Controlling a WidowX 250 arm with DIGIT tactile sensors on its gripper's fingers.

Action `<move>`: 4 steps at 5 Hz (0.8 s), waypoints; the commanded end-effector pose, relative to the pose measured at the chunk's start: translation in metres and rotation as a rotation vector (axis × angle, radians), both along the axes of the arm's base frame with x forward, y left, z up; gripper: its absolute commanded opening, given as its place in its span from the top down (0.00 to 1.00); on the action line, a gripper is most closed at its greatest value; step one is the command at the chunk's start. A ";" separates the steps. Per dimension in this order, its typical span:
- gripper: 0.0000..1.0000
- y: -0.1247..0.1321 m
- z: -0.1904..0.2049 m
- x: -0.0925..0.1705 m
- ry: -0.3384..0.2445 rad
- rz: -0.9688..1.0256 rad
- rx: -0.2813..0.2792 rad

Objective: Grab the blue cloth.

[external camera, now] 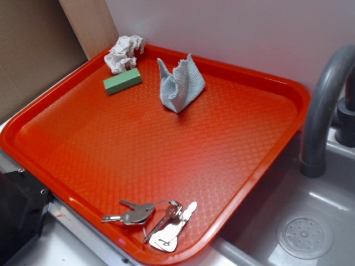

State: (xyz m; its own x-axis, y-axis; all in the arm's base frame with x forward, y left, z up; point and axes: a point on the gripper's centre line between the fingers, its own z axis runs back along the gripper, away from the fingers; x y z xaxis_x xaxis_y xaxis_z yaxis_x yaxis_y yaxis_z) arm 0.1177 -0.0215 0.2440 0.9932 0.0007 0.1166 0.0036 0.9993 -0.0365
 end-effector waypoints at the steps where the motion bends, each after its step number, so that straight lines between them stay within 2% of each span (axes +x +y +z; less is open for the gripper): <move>1: 0.00 0.000 0.000 0.000 0.000 0.000 0.000; 2: 0.00 -0.024 -0.050 0.050 -0.074 0.078 -0.177; 3: 0.00 -0.037 -0.092 0.108 -0.191 0.239 -0.236; 4: 0.00 -0.039 -0.140 0.152 -0.223 0.230 -0.215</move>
State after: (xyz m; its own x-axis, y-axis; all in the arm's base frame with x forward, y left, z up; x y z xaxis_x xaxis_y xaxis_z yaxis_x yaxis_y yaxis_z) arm 0.2609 -0.0593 0.0892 0.9243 0.2727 0.2671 -0.2063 0.9456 -0.2515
